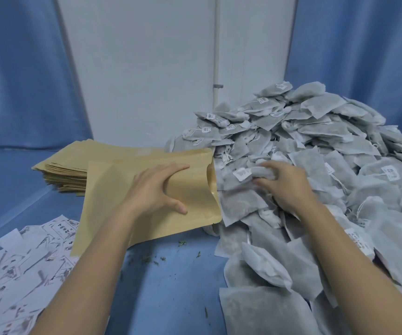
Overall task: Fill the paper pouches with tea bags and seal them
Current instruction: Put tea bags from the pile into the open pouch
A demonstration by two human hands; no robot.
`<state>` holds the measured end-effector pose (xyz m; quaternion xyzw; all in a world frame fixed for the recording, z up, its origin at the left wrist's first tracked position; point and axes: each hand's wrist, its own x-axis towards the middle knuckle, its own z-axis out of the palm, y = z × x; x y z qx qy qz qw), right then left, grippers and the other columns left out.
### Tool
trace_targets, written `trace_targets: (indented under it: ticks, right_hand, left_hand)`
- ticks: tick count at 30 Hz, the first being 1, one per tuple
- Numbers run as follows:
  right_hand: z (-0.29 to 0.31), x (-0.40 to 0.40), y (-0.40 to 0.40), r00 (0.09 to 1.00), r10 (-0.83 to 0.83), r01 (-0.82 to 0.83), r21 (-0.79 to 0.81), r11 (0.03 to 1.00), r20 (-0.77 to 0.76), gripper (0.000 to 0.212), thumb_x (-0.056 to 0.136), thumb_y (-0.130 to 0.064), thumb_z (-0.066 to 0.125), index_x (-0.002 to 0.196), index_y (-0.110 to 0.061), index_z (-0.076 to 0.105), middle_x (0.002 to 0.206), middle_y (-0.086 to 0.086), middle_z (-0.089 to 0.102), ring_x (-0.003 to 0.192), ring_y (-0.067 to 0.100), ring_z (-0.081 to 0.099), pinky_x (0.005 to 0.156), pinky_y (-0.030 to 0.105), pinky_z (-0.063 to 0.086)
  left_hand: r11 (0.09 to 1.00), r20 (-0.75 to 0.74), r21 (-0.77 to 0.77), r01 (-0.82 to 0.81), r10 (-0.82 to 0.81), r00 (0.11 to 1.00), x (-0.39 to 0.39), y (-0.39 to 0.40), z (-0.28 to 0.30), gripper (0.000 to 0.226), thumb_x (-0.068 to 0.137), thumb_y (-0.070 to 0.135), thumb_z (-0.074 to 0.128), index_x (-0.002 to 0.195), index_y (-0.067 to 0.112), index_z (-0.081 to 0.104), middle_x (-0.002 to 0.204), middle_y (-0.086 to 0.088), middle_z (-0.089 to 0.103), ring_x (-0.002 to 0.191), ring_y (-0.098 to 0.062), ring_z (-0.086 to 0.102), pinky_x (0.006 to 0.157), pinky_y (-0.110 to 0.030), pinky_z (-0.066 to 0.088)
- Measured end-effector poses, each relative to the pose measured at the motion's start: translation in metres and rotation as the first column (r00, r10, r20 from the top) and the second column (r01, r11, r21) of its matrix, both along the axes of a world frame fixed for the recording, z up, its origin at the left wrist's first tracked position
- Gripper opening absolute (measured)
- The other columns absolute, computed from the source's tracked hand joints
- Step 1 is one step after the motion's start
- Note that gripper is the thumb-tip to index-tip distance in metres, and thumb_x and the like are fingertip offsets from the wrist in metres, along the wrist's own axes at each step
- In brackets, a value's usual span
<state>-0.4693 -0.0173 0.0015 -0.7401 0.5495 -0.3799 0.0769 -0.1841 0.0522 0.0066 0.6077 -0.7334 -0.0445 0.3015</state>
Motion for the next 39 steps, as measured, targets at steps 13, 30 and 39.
trace_targets:
  ticks: [13,30,39]
  right_hand:
    - [0.012,0.097,0.024,0.915,0.395,-0.385,0.119,0.915,-0.079,0.023,0.078,-0.015,0.068,0.099,-0.009,0.064,0.096,0.003,0.062,0.088,0.018,0.057,0.082,0.035,0.049]
    - [-0.007,0.031,0.016,0.990,0.138,-0.127,0.217,0.968,-0.040,0.085,0.052,-0.031,0.089,0.124,-0.023,0.045,0.115,-0.003,0.057,0.100,0.014,0.055,0.077,0.027,0.043]
    - [0.012,0.004,0.024,0.903,0.344,-0.396,0.188,0.899,0.258,0.031,0.059,-0.028,0.085,0.086,-0.036,0.071,0.094,-0.015,0.071,0.096,0.002,0.064,0.090,0.028,0.050]
  left_hand:
    - [0.991,-0.190,0.043,0.126,-0.116,0.975,0.001,0.006,0.012,0.091,0.044,0.034,0.091,0.114,0.067,0.044,0.125,0.037,0.047,0.126,-0.001,0.040,0.109,-0.032,0.031]
    - [0.999,0.013,0.051,-0.011,0.011,1.000,-0.005,-0.002,-0.013,0.100,0.045,0.044,0.088,0.131,0.053,0.040,0.140,0.022,0.037,0.135,-0.009,0.025,0.110,-0.033,0.009]
    - [0.998,-0.012,0.045,-0.040,0.041,0.999,-0.002,0.003,-0.007,0.100,0.045,0.042,0.089,0.131,0.055,0.039,0.149,0.014,0.033,0.137,-0.010,0.023,0.108,-0.031,0.007]
